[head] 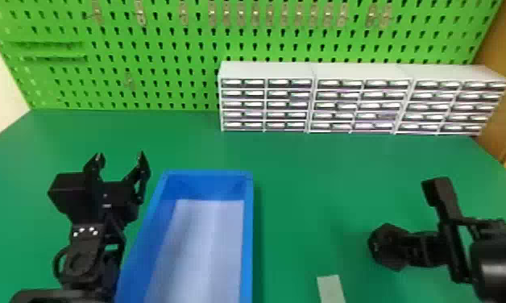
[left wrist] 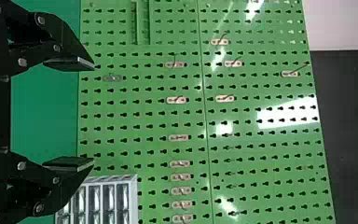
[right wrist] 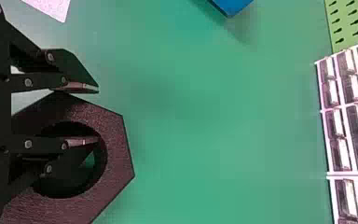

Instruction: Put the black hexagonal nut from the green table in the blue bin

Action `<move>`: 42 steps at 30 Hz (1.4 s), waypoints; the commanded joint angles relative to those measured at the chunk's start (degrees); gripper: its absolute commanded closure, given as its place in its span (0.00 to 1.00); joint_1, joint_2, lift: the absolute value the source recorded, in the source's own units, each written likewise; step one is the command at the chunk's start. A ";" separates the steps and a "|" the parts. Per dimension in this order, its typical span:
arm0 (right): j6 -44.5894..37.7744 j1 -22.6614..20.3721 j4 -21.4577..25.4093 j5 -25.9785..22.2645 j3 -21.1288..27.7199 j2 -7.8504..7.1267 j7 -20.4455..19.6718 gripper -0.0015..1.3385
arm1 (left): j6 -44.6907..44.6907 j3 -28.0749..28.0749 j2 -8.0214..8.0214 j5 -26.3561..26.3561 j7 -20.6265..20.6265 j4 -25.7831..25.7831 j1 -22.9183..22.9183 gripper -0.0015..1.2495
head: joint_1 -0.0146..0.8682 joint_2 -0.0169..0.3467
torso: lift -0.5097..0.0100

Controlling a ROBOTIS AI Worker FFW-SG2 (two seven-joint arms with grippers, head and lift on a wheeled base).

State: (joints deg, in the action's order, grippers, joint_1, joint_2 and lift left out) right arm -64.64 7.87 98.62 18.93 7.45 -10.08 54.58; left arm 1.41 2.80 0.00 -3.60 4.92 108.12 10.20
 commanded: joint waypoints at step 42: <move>8.39 2.15 5.79 -13.92 10.12 1.99 -7.20 0.89 | 0.00 -0.87 -0.15 0.00 0.00 -0.63 -0.09 0.42 | 0.76 0.20 | 0.80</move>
State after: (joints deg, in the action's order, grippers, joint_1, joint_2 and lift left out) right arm -57.98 9.70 103.71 7.16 16.61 -8.66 48.78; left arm 1.41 1.97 0.00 -3.60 4.92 107.51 10.08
